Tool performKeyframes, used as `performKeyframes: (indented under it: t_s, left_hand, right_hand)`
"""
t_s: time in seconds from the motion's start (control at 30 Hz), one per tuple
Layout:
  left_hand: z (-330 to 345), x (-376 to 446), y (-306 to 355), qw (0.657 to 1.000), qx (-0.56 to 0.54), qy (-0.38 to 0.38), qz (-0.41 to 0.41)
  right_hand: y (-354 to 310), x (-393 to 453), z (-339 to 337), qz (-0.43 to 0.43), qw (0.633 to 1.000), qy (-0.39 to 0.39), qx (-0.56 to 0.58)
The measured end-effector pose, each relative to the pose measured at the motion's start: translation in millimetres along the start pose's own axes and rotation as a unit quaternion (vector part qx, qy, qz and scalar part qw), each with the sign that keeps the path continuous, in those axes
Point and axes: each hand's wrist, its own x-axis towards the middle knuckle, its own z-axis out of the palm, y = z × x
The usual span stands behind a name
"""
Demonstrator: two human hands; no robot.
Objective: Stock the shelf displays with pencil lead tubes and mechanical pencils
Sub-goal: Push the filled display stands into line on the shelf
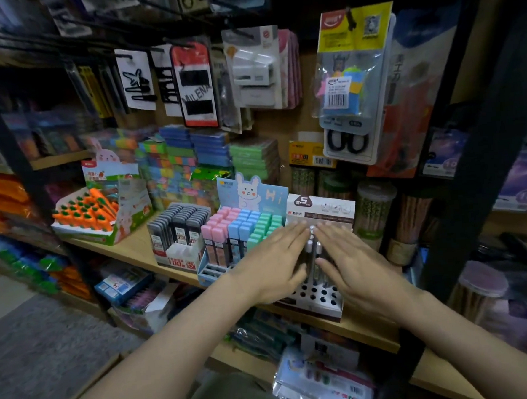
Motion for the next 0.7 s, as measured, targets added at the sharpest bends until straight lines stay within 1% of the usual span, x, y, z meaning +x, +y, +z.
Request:
performKeyframes:
  t_s: [0.1, 0.17, 0.27, 0.3, 0.33, 0.4, 0.47, 0.57, 0.63, 0.7]
  left_hand:
    - [0, -1, 0, 1.0, 0.0, -0.008, -0.008]
    - [-3, -4, -1, 1.0, -0.028, 0.008, -0.006]
    - [-11, -19, -19, 0.993, -0.059, 0.097, -0.014]
    - [-15, -29, -31, 0.99, -0.059, 0.129, -0.028]
    - [-18, -42, -45, 0.986, -0.058, 0.152, -0.046]
    - [-22, -72, -76, 0.98, -0.051, 0.169, -0.095]
    - [-24, -105, -107, 0.974, -0.044, 0.154, -0.162]
    - [-21, -144, -149, 0.956, -0.038, 0.121, -0.263]
    - [-17, -157, -169, 0.949, -0.04, 0.096, -0.299]
    - [-14, -156, -184, 0.949, -0.038, 0.073, -0.304]
  right_hand:
    - [0, 0, -3, -0.003, 1.0, -0.018, 0.001]
    - [-5, 7, -13, 0.004, 1.0, 0.002, 0.022]
    - [-20, 25, -26, 0.039, 0.991, 0.084, 0.091]
    - [-28, 35, -28, 0.042, 0.988, 0.096, 0.114]
    - [-37, 47, -28, 0.032, 0.987, 0.092, 0.127]
    - [-56, 72, -24, -0.014, 0.989, 0.048, 0.137]
    - [-77, 99, -20, -0.051, 0.988, 0.0, 0.145]
    - [-108, 141, -12, -0.074, 0.987, -0.054, 0.133]
    - [-128, 166, -4, -0.077, 0.988, -0.092, 0.096]
    - [-144, 189, 6, -0.071, 0.986, -0.142, 0.049]
